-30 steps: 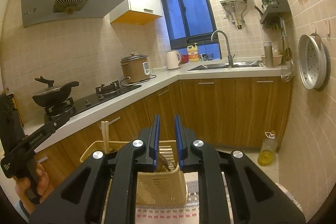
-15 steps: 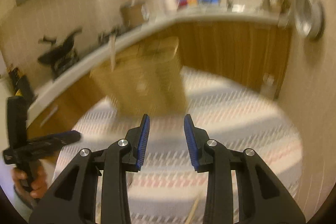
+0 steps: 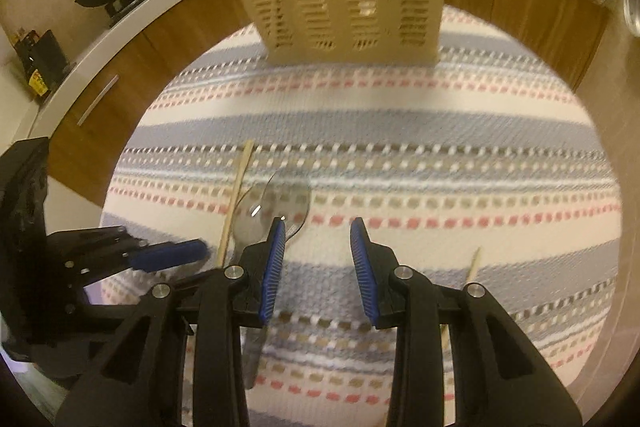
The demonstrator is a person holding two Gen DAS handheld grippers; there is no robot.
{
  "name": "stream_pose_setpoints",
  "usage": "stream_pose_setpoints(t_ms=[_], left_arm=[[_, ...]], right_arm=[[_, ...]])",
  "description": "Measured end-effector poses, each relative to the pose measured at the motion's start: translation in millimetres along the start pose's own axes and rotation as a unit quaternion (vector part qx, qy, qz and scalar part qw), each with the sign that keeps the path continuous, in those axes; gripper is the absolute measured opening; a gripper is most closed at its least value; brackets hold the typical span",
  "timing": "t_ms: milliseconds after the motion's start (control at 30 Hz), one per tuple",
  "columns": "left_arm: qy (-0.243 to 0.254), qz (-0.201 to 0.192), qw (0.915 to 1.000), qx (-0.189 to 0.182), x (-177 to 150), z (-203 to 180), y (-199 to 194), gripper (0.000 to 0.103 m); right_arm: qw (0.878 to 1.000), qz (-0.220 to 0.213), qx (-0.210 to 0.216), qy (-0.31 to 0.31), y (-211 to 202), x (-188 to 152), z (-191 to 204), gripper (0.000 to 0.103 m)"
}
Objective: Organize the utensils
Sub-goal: 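Grasp a wooden chopstick with the left tool while the right tool grasps a clear spoon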
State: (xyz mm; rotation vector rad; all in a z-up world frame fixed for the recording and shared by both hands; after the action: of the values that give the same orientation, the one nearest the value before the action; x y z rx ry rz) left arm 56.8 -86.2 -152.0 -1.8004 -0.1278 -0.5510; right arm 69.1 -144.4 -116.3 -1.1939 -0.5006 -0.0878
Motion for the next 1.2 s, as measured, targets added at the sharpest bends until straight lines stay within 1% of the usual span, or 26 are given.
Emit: stream_pose_setpoints(t_ms=[67,167,233,333,400,467,600,667,733,767,800,833,867,967,1100,1133,1200], left_arm=[[0.001,-0.002,1.0000,0.008,2,0,3,0.027],[0.004,-0.003,0.9998,0.017,4,-5,5,0.027],[0.009,-0.004,0.9995,0.029,3,-7,6,0.027],[0.001,-0.005,0.9996,0.029,3,-3,6,0.027],[0.001,-0.005,0.9994,0.033,2,0,4,0.020],[0.003,-0.006,0.9991,0.041,2,3,3,0.016],[0.013,-0.009,0.9985,0.053,-1,3,1,0.015],[0.013,-0.009,0.9983,0.056,-2,3,0,0.014],[0.010,-0.010,0.9983,0.056,-5,8,-3,0.012],[0.007,-0.010,0.9983,0.056,-6,10,-4,0.009],[0.003,-0.010,0.9984,0.055,-6,14,-5,0.007],[0.000,-0.009,0.9985,0.053,-7,17,-6,0.007],[-0.006,-0.008,0.9988,0.048,-8,21,-8,0.005],[-0.014,0.000,0.9995,0.029,-9,25,-8,0.004],[-0.027,0.007,0.9993,0.024,-11,32,-11,0.004],[-0.032,0.008,0.9991,0.028,-11,33,-12,0.004],[-0.043,0.006,0.9980,0.047,-10,40,-13,0.004]], right_arm=[[1.000,0.013,0.009,0.009,4,-4,0,0.031],[1.000,0.024,-0.002,0.015,11,-9,-2,0.031],[0.999,0.031,0.005,0.021,14,-12,-1,0.031],[0.999,0.033,0.005,0.017,14,-11,2,0.031],[0.999,0.037,0.001,0.009,16,-10,5,0.031],[0.999,0.045,-0.003,0.002,21,-10,11,0.031],[0.998,0.059,-0.024,-0.018,32,-14,21,0.031],[0.996,0.055,-0.056,-0.038,34,-14,25,0.031],[0.994,0.055,-0.079,-0.053,37,-13,27,0.025],[0.992,0.057,-0.091,-0.063,39,-14,30,0.017],[0.990,0.058,-0.103,-0.072,40,-14,30,0.012],[0.990,0.059,-0.108,-0.074,40,-14,29,0.011],[0.989,0.061,-0.110,-0.073,43,-15,29,0.010],[0.989,0.064,-0.120,-0.055,39,-14,14,0.010],[0.988,0.066,-0.138,-0.035,34,-13,-7,0.010],[0.988,0.067,-0.136,-0.028,34,-13,-11,0.010],[0.988,0.071,-0.137,-0.026,34,-12,-11,0.010]])
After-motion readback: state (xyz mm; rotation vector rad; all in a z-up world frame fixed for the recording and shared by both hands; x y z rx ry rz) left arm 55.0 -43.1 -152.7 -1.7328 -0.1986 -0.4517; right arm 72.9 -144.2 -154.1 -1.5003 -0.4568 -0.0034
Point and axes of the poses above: each gripper's, at about its wrist camera, not at the fingertips, and y roughly the way its jaws point, z to its left, x to its top, the point moved 10 cm from there along y, roughly the way its jaws point, and after that the axes turned 3 degrees about z, right-handed, at the moved point
